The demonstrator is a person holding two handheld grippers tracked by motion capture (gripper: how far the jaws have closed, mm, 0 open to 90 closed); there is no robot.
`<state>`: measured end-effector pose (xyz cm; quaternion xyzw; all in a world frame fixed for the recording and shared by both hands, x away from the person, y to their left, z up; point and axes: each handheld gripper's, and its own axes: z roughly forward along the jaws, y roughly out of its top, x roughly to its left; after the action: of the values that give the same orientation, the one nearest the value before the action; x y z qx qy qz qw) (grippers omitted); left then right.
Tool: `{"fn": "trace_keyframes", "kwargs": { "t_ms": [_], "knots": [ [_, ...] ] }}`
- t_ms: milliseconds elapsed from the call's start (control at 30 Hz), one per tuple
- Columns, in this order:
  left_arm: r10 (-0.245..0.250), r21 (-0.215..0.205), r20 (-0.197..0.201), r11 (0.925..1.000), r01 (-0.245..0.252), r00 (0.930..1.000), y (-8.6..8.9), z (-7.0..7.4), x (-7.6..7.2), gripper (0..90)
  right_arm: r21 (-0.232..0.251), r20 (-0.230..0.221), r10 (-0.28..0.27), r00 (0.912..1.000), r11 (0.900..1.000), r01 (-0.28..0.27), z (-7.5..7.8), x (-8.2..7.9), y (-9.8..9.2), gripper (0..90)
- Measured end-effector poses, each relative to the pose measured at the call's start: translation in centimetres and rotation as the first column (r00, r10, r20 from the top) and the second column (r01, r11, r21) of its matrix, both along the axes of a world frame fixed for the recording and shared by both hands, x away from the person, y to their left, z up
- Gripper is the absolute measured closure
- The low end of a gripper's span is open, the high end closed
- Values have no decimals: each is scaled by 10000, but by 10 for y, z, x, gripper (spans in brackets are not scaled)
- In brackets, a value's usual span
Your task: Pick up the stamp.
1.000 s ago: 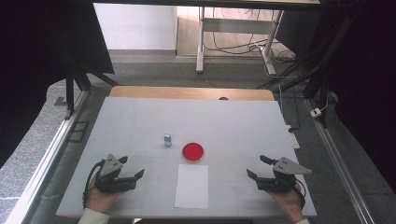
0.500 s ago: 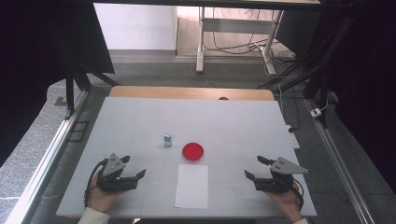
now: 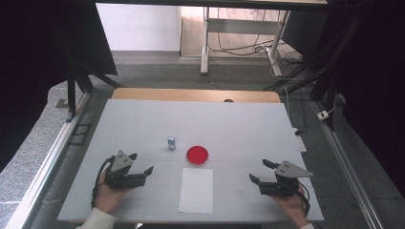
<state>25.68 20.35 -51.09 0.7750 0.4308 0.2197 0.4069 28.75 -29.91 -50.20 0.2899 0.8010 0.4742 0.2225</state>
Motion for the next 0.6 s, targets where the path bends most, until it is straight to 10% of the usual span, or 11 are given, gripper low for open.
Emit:
{"fn": "trace_keyframes", "kwargs": {
  "t_ms": [600],
  "knots": [
    [9,107,-140,9999,-8,9999,-12,7,27,237,-23,-68,16,10000,10000,-16,-2,2,1,232]
  ]
}}
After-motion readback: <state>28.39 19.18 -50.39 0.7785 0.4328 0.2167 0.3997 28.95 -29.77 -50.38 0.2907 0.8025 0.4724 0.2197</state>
